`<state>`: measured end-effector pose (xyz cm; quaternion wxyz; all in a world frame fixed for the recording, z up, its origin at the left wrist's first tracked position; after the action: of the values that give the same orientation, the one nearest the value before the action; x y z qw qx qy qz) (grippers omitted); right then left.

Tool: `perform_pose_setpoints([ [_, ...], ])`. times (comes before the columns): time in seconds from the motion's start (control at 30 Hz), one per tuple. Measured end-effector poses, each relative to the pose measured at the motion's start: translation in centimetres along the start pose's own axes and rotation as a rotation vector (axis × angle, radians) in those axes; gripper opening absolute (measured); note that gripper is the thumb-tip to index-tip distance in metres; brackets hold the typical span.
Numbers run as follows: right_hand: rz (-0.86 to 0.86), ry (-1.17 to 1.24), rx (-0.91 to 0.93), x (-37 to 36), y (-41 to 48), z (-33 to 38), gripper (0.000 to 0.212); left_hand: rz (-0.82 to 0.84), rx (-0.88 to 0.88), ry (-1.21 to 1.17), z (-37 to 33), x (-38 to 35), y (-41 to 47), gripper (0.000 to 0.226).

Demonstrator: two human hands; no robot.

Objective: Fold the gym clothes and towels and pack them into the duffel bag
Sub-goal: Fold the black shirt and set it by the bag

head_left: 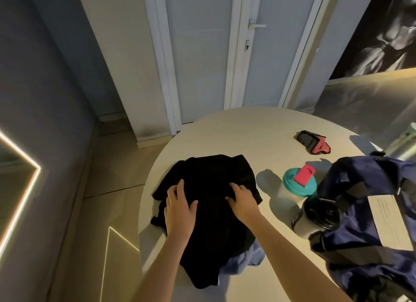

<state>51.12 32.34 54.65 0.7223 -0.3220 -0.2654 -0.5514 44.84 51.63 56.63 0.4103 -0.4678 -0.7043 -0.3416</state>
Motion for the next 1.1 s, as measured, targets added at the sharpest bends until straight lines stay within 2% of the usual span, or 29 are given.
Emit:
perform_pose_setpoints([
  [0.1,-0.103,0.031,0.038,1.2,0.0,-0.4,0.032,0.057,0.001,0.035,0.7,-0.3,1.8,0.042],
  [0.2,-0.167,0.056,0.091,3.6,-0.7,-0.5,0.024,0.089,0.031,0.029,1.4,0.1,3.3,0.024],
  [0.27,-0.214,0.104,0.171,5.7,-1.6,-0.1,0.011,0.168,0.003,-0.063,1.0,0.7,3.8,0.019],
  [0.3,-0.217,0.162,0.174,6.7,-2.2,0.2,0.013,0.22,-0.007,-0.151,0.4,1.2,3.8,0.015],
  [0.37,-0.164,0.338,0.086,8.6,-3.7,0.5,0.023,0.293,-0.006,-0.328,-1.2,2.8,3.6,0.015],
  [0.47,-0.118,0.554,0.008,11.7,-6.3,1.7,0.022,0.255,-0.049,-0.472,-4.5,6.5,3.1,0.016],
  [0.6,-0.214,0.717,-0.013,16.8,-10.2,3.8,0.016,0.181,-0.069,-0.658,-8.7,11.1,1.4,0.016],
  [0.73,-0.338,0.948,-0.026,20.7,-14.3,3.9,0.016,0.224,-0.094,-0.833,-11.8,13.5,-1.4,0.018],
  [0.83,-0.382,1.05,-0.114,21.5,-16.9,2.1,0.019,0.286,-0.149,-0.743,-13.5,13.5,-3.4,0.018],
  [1.03,-0.436,1.076,-0.358,18.2,-20.2,-5.0,0.028,0.562,-0.327,-0.248,-11.7,7.8,-8.6,0.012],
  [1.1,-0.442,1.013,-0.42,16.5,-21.0,-7.3,0.03,0.587,-0.357,-0.076,-10.1,5.4,-10.9,0.013],
])
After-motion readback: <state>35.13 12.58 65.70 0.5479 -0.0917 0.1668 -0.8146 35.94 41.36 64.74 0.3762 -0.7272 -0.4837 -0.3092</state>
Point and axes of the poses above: each hand's wrist, its own y-axis towards the middle knuckle, its own x-axis out of the back of the hand, z = x × y, the point moved 6 cm from there along y, towards the middle knuckle, and after that the axes turned 8 degrees about y, right-handed, at the moved point
